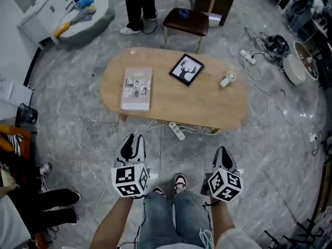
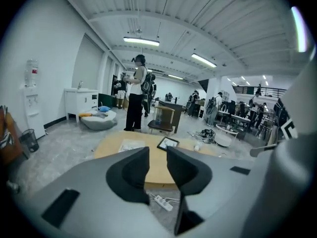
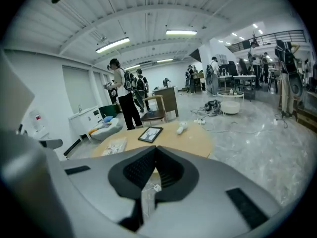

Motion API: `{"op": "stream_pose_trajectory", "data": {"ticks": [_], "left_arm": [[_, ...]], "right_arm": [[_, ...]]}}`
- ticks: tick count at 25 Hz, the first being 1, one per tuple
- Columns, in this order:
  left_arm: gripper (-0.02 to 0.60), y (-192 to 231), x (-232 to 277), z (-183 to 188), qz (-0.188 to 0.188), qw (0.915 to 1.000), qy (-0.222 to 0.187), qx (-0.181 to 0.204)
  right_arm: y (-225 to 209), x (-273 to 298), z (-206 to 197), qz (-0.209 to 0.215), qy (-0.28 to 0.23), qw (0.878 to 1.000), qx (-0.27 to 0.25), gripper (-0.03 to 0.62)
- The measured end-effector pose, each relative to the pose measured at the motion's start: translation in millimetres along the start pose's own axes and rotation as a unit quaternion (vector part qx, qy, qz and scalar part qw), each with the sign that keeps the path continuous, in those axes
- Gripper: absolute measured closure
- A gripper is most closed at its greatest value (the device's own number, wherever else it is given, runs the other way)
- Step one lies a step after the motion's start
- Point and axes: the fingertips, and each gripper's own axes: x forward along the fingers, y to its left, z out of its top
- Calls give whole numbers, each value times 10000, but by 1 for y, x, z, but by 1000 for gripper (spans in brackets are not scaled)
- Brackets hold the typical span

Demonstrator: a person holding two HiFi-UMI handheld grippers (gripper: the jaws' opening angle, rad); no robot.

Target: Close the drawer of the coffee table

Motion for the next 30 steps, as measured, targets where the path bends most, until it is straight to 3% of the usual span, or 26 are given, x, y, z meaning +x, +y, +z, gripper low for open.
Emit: {"op": "stream_pose_trajectory", "data": {"ticks": [6, 11, 16, 26, 30], "left_arm": [[536, -38, -65, 90, 202, 9993, -320, 4], [584, -64, -106, 128, 45, 9977, -672, -30], [586, -70, -125, 157, -84, 9953, -959, -32], [586, -66, -123, 161, -127, 9959, -833, -323], [586, -67, -123, 152, -136, 9965, -732, -369]], "right_arm": [[-12, -61, 91, 13, -397, 9991, -180, 592], [-13, -104, 138, 235, -823, 9961, -215, 592], [1, -127, 170, 440, -1157, 9914, -416, 592], [13, -132, 175, 509, -1156, 9904, -554, 592], [9, -139, 175, 359, -1190, 9902, -644, 594]]}}
